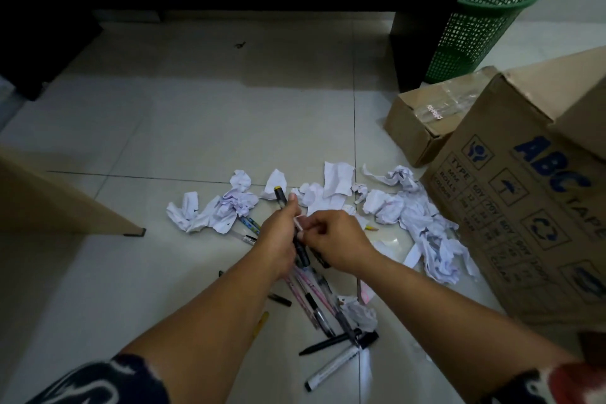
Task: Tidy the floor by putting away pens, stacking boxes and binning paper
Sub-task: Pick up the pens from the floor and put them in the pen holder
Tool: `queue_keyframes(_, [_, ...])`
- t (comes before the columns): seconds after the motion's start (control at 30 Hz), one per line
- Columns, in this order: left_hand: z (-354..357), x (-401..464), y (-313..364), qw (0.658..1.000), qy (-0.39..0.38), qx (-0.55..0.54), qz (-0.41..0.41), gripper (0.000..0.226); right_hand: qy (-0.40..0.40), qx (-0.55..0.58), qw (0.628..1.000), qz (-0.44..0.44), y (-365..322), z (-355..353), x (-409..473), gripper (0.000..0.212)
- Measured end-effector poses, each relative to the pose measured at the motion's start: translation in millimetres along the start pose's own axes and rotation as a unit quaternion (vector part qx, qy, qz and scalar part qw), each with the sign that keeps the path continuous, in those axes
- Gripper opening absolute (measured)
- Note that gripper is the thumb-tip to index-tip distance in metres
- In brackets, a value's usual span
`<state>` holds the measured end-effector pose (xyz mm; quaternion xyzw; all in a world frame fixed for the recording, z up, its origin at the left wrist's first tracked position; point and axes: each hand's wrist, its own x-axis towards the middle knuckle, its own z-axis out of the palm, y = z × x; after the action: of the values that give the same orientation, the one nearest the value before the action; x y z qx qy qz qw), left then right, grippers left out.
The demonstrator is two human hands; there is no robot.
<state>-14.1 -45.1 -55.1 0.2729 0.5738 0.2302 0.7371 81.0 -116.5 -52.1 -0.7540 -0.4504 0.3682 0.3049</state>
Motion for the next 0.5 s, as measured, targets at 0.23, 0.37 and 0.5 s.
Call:
queue_keyframes(0.23, [-11.8, 6.0, -9.7, 0.998, 0.042, 0.037, -0.012, 0.028, 0.047, -0.189, 0.981, 0.018, 20.1, -5.3, -7.7, 0.028])
queue_keyframes(0.37, [-18.8, 13.1, -12.8, 0.997, 0.047, 0.052, -0.019, 0.028, 0.088, -0.328, 0.940, 0.018, 49.8, -18.6, -8.0, 0.023])
queue_keyframes(0.5, [-22.8, 16.0, -13.6, 0.997, 0.044, 0.059, -0.020, 0.026, 0.148, -0.367, 0.918, -0.021, 63.4, -24.1, -2.3, 0.028])
